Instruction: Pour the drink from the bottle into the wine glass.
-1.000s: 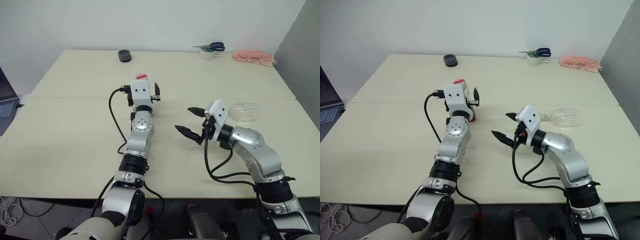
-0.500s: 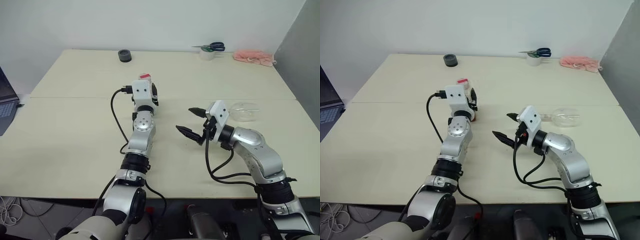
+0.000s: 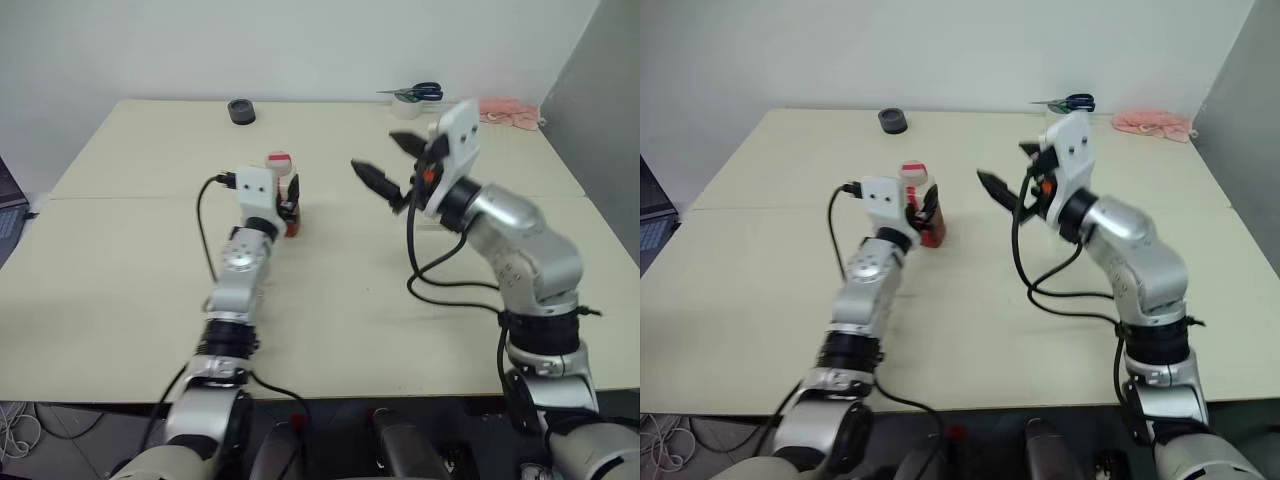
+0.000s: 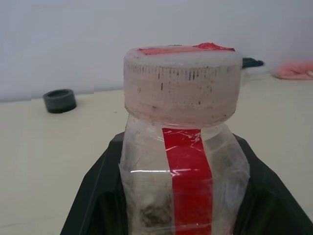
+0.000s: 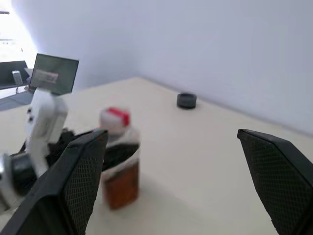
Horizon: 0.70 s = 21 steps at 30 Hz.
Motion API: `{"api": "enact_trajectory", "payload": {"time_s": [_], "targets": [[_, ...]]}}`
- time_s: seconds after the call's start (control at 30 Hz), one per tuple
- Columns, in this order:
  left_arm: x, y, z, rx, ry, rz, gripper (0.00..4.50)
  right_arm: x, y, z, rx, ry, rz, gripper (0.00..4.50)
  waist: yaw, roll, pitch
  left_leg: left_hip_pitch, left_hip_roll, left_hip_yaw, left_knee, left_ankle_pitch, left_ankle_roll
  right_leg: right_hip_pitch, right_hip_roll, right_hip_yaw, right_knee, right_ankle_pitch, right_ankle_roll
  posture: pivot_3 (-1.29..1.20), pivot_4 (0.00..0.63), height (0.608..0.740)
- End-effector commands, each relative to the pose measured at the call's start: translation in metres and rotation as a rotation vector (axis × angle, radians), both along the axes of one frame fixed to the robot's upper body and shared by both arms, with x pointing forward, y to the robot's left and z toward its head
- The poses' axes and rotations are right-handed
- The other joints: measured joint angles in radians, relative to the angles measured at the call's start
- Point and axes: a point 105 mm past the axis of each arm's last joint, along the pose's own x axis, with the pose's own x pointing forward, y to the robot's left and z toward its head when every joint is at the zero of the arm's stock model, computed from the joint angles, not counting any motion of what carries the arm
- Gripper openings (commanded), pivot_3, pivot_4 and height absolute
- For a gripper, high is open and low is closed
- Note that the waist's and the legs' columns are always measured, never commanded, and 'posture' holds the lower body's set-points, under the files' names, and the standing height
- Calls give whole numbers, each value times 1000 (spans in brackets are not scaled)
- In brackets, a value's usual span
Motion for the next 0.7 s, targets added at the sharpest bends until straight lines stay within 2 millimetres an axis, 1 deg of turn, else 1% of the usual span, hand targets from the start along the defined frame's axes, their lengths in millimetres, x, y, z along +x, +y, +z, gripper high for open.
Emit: {"api": "enact_trajectory", "payload": {"time_s": [0.03, 0.13, 0.23, 0.33, 0.4, 0.57, 0.7], "targets": [[-21, -11, 22, 33, -49, -215, 1994, -10, 12, -9, 18, 89, 85, 4500, 4, 0, 0, 0, 0, 0, 0, 0, 0, 0, -1, 0, 0, 0, 0, 0, 150, 740], [-32, -17, 19, 71, -32, -324, 1974, -19, 22, -12, 10, 125, 140, 4500, 16, 0, 0, -2, -2, 0, 1, 0, 0, 0, -4, -1, 0, 0, 0, 0, 150, 740], [-42, -31, 26, 32, -58, -430, 1974, -24, 37, -19, -11, 165, 157, 4500, 19, 0, 0, -3, -5, -1, 3, 0, 0, 1, -8, -3, 0, -1, 1, 0, 150, 740], [-51, -43, 25, 32, -61, -500, 1974, -24, 48, -13, 20, 169, 144, 4500, 15, 0, 0, -2, -5, -1, 3, 0, 0, 1, -8, -3, 0, -1, 1, 0, 150, 740], [-56, -50, 24, 36, -69, -535, 1974, -27, 57, -11, 17, 170, 151, 4500, 12, 0, 0, -2, -5, -2, 3, 0, 1, 1, -6, -4, 1, -1, 1, 0, 150, 740], [-62, -60, 23, 41, -80, -578, 1974, -24, 64, -6, 40, 173, 121, 4500, 9, 0, 0, -2, -4, -4, 2, 0, 1, 1, -6, -6, 1, -1, 1, 0, 150, 740], [-62, -61, 21, 36, -78, -576, 1973, -22, 61, -8, 51, 188, 86, 4500, 9, 0, 0, -2, -4, -5, 2, 0, 1, 1, -7, -7, 1, -1, 1, 0, 150, 740]]}}
